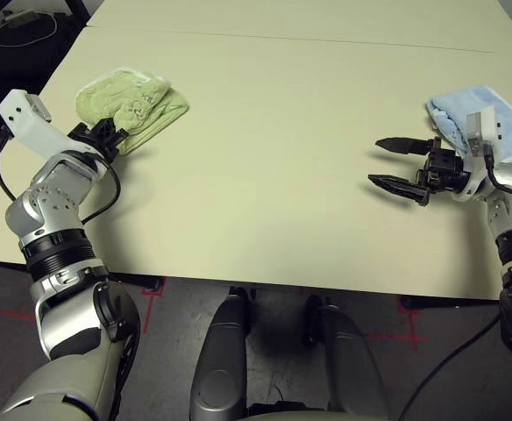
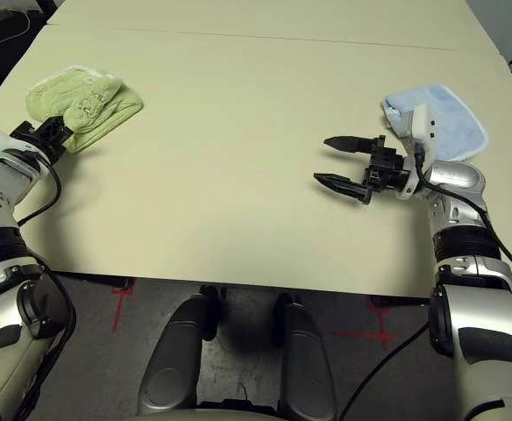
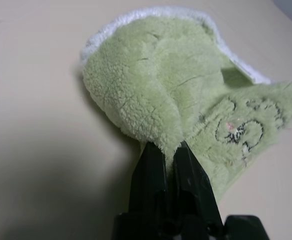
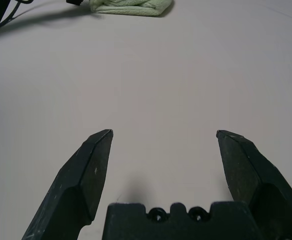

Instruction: Fold the towel and set it aside.

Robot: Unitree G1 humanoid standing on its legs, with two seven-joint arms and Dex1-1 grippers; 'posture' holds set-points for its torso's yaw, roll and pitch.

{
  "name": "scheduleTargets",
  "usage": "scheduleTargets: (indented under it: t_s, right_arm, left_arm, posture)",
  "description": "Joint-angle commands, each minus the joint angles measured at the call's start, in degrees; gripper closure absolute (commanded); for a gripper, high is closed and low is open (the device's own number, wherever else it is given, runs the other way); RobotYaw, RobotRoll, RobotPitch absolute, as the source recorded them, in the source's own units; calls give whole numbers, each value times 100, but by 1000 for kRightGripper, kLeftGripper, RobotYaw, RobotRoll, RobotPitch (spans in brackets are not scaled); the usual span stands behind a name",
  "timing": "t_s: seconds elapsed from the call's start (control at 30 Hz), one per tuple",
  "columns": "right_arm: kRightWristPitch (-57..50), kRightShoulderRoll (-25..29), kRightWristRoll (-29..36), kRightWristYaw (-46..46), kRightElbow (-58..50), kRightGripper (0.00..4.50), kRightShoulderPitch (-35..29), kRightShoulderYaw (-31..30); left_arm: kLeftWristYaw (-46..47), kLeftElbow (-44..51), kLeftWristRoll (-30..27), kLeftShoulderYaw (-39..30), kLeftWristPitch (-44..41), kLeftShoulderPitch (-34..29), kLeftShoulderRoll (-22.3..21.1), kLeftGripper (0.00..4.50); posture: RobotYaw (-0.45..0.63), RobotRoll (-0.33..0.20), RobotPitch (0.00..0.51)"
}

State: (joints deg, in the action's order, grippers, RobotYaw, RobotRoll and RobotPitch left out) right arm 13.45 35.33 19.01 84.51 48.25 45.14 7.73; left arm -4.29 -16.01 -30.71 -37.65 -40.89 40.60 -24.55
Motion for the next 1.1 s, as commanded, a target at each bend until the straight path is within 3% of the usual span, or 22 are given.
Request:
scheduleTargets:
  t_s: [0.03, 0.13, 0.23, 0.37, 0.53, 0.6, 0.67, 0.8, 0.9, 1.1]
  right_arm:
    - [71, 0, -68, 61, 188, 0, 82, -24]
    - [66, -45, -62, 29, 262, 0, 176, -7]
    - [76, -69, -62, 26, 273, 0, 204, -1]
    - [91, -52, -49, 52, 237, 0, 184, 16]
    - [106, -10, -60, 51, 275, 0, 231, 26]
    - [139, -24, -76, 30, 332, 0, 256, 24]
    - [167, -98, -76, -10, 361, 0, 284, 14]
    - [185, -142, -78, 5, 403, 0, 336, -6]
    - [208, -152, -90, -34, 434, 0, 367, 3]
    - [-6, -124, -102, -803, 566, 0, 429, 158]
  left_arm:
    - [119, 275, -116, 38, -122, -233, 56, 4458]
    - [93, 247, -121, 172, -139, -184, 10, 4458]
    - [48, 144, -48, 359, -255, -95, -150, 3681]
    - [166, 403, 157, 669, -683, -259, -525, 2121]
    - [220, 1461, -206, 526, -1798, -640, -762, 170]
    - [144, 1888, -457, 430, -2388, -733, -858, 79]
    - [-229, 2431, -709, 489, -2955, -912, -1343, 79]
    - [-929, 2915, -943, 819, -3188, -1043, -2037, 79]
    - [-1321, 3001, -763, 1264, -2636, -934, -2204, 79]
    - [-1690, 2725, -216, 2007, -1323, -845, -1865, 79]
  posture:
    - [139, 0, 241]
    - [138, 0, 243]
    - [128, 0, 235]
    - [115, 0, 221]
    - [125, 0, 221]
    - [141, 0, 223]
    - [151, 0, 231]
    - [154, 0, 236]
    - [160, 0, 237]
    - [147, 0, 247]
